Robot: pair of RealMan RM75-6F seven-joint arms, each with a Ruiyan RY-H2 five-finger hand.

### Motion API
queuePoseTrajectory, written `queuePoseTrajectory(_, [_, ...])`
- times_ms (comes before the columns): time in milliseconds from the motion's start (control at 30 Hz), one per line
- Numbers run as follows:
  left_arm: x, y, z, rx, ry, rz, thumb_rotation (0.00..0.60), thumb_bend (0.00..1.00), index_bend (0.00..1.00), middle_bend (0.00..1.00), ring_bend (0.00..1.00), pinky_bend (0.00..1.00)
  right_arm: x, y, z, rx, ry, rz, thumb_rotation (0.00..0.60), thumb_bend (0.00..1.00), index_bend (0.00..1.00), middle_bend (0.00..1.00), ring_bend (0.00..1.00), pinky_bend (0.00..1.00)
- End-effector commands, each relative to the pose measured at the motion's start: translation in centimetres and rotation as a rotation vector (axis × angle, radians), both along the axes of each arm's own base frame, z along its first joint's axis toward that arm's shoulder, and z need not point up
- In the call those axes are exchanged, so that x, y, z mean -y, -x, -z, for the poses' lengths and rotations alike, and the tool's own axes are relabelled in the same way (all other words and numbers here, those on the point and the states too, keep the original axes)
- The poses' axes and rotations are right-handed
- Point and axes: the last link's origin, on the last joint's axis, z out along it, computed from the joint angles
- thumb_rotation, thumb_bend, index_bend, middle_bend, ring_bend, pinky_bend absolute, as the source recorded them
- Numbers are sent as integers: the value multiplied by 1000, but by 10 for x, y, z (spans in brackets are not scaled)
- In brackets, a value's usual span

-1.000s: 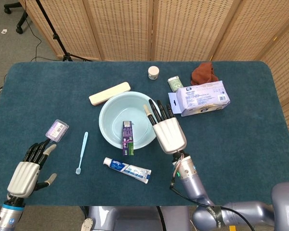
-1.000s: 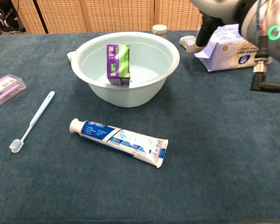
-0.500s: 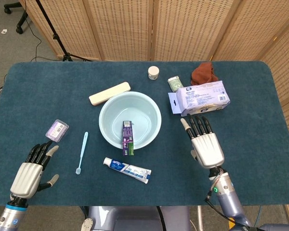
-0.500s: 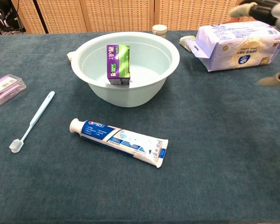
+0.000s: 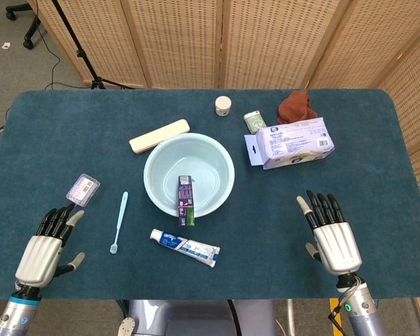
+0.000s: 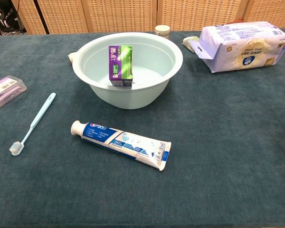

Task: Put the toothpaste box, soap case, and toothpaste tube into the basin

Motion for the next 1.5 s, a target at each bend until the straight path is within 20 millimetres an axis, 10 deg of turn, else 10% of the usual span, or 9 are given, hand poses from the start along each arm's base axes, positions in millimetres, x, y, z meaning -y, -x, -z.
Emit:
queuePoseTrajectory(33, [0,0,0,-1,-3,-2,600,231,0,0,0,0,-15,10,0,15,-13,10,600,131,0,0,0,47])
queuePoseTrajectory(733, [-4,1,7,-41,-3,-12,600,232,0,0,0,0,-41,40,-2,39,-29,37,600,131,0,0,0,47])
queuePoseTrajectory(1167, [-88,-1,-46,-185,26,-99,600,219,0,0,0,0,-40,41,-3,43,-26,38,600,131,0,0,0,47])
queuePoseTrajectory(1500, [-135,13,-44,-289,155,-215,600,218,0,0,0,0,-40,41,-2,44,-23,34,600,131,0,0,0,47])
